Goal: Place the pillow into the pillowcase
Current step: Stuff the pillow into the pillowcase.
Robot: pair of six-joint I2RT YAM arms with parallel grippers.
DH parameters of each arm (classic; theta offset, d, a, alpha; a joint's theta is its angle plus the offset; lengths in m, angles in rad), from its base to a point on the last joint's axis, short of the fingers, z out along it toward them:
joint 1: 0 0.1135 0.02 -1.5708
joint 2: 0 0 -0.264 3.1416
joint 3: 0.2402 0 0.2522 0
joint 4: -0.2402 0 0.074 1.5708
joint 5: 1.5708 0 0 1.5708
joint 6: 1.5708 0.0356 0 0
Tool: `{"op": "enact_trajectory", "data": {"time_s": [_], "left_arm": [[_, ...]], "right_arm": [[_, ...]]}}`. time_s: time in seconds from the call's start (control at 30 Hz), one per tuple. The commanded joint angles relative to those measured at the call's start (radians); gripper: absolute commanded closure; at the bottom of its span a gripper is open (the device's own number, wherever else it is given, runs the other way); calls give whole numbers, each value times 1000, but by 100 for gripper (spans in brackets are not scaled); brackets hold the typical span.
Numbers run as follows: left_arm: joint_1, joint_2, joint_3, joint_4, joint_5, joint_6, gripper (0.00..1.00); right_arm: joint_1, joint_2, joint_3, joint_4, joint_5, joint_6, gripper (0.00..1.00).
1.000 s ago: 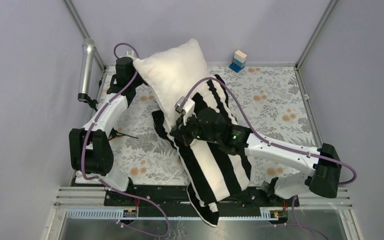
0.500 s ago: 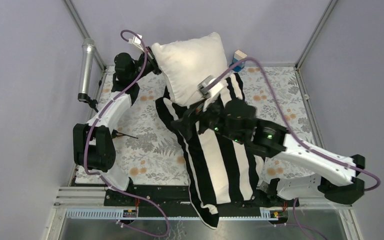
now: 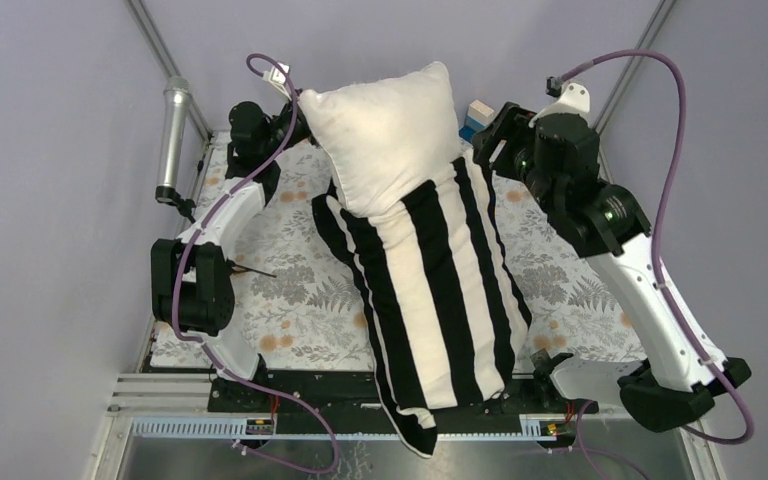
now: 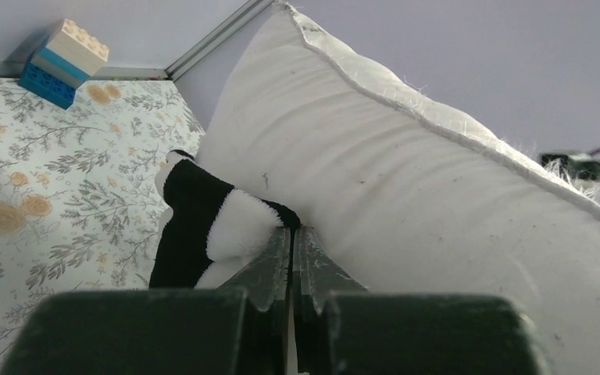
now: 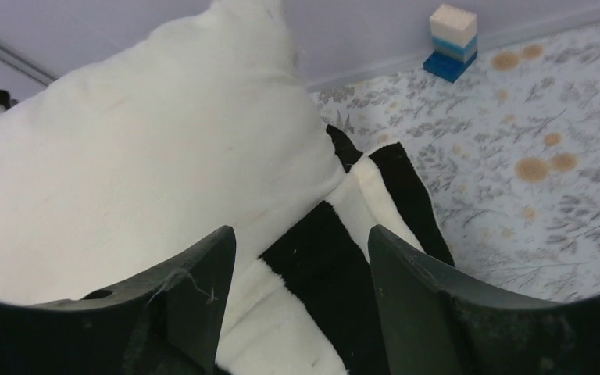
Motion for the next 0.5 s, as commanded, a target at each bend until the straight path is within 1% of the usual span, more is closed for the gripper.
{"op": "enact_trajectory", "data": {"time_s": [0.0, 0.03, 0.1, 0.23, 0.4, 0.47], "left_arm": [[1, -23, 93, 144, 17, -18, 100], [1, -24, 94, 143, 20, -18, 100], [-1, -25, 100, 136, 20, -17, 100], [-5, -23, 119, 119, 18, -11, 100], [-8, -22, 133, 109, 10, -10, 100], [-9, -24, 138, 103, 8, -7, 100]], "right_arm": [[-158, 66, -17, 0, -331, 153, 33], [-177, 72, -32, 27, -363, 173, 32], [-190, 83, -45, 62, -379, 191, 33], [-190, 122, -61, 70, -426, 217, 36], [-190, 114, -162, 108, -443, 247, 37], [-190, 108, -200, 118, -448, 253, 38]]}}
